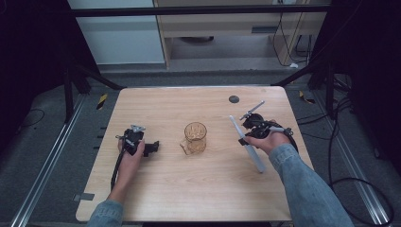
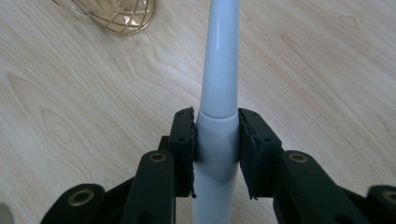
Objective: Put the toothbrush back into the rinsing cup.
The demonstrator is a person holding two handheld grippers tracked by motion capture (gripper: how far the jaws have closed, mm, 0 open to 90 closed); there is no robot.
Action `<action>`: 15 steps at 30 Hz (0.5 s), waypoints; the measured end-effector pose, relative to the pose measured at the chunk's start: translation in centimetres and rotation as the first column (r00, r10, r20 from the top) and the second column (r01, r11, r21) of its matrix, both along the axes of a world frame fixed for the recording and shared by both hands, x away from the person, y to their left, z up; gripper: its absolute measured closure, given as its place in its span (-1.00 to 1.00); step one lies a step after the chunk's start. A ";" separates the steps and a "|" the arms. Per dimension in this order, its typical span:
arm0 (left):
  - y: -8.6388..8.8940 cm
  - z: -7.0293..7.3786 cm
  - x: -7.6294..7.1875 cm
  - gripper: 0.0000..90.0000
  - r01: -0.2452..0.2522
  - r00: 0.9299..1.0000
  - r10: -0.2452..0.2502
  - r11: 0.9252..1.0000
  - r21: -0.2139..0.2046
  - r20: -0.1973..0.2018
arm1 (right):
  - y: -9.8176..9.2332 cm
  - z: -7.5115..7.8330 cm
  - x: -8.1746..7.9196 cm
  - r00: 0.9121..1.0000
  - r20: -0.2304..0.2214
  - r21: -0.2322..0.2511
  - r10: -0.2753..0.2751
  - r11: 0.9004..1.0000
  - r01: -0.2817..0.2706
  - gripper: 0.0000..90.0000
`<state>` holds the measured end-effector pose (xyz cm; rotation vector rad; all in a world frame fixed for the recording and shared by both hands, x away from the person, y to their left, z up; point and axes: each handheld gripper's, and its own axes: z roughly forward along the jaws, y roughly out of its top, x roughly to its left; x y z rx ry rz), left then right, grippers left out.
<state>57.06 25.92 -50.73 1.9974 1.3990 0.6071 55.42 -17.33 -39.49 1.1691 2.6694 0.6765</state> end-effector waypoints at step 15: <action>0.0 0.0 0.0 -1.00 0.000 1.000 0.000 1.000 0.000 0.000 | -0.2 2.4 0.5 0.997 0.078 0.041 -0.010 0.999 0.006 0.51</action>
